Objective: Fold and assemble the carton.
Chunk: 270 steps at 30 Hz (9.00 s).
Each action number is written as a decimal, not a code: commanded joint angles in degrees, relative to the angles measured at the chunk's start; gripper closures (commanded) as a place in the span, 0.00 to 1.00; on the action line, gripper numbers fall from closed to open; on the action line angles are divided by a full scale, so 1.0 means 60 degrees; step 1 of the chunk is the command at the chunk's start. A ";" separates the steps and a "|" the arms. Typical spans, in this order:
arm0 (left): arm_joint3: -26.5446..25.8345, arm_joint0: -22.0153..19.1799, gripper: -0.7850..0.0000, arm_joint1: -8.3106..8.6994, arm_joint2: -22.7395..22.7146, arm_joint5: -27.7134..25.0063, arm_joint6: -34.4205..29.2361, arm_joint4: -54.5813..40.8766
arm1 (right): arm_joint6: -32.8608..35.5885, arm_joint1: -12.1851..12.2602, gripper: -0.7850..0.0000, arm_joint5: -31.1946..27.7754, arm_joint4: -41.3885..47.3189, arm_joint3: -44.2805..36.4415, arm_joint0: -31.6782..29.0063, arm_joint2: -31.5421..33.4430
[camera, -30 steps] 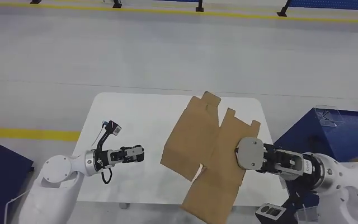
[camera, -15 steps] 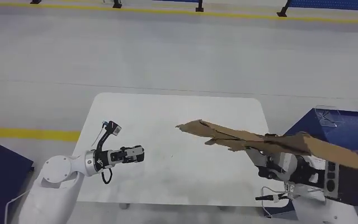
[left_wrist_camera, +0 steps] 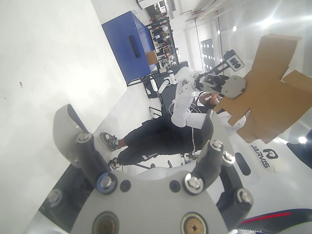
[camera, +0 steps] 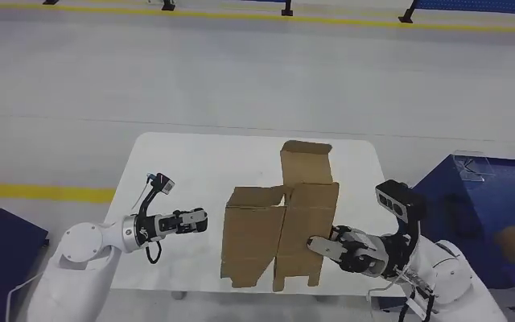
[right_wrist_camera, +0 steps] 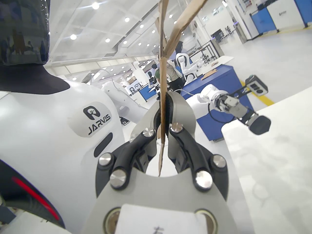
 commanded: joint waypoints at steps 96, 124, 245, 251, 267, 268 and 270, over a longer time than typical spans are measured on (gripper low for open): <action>0.2001 -0.2688 0.00 -0.0012 0.2302 -0.0556 -0.1493 -0.1529 | 0.0153 -0.1511 1.00 0.5597 0.1997 0.7285 0.5663 -0.3957; -0.2473 -0.0503 0.00 0.0208 0.1434 -0.3421 0.6425 1.0343 | -0.0718 -0.1585 1.00 0.5344 0.2685 0.6939 0.5027 -0.3202; -0.1922 0.0869 0.00 -0.0498 0.4060 0.2996 1.8604 2.0218 | -0.9052 -0.2527 1.00 1.4177 1.5958 0.7124 0.4814 -0.1916; -0.1974 0.0781 0.00 -0.0570 0.4168 0.2985 1.8128 2.0516 | -0.8658 -0.2484 1.00 1.4360 1.5561 0.6928 0.4553 -0.1802; -0.1995 0.0378 0.09 -0.0862 0.4482 0.3420 1.7511 2.0683 | -0.8191 -0.2468 1.00 1.4418 1.4873 0.6686 0.4484 -0.1869; -0.1989 0.0363 0.12 -0.0879 0.4493 0.3434 1.7464 2.0669 | -0.8161 -0.2472 1.00 1.4370 1.4822 0.6686 0.4480 -0.1885; -0.1989 0.0328 0.18 -0.0911 0.4498 0.3470 1.7426 2.0644 | -0.8123 -0.2477 1.00 1.4252 1.4641 0.6654 0.4493 -0.1914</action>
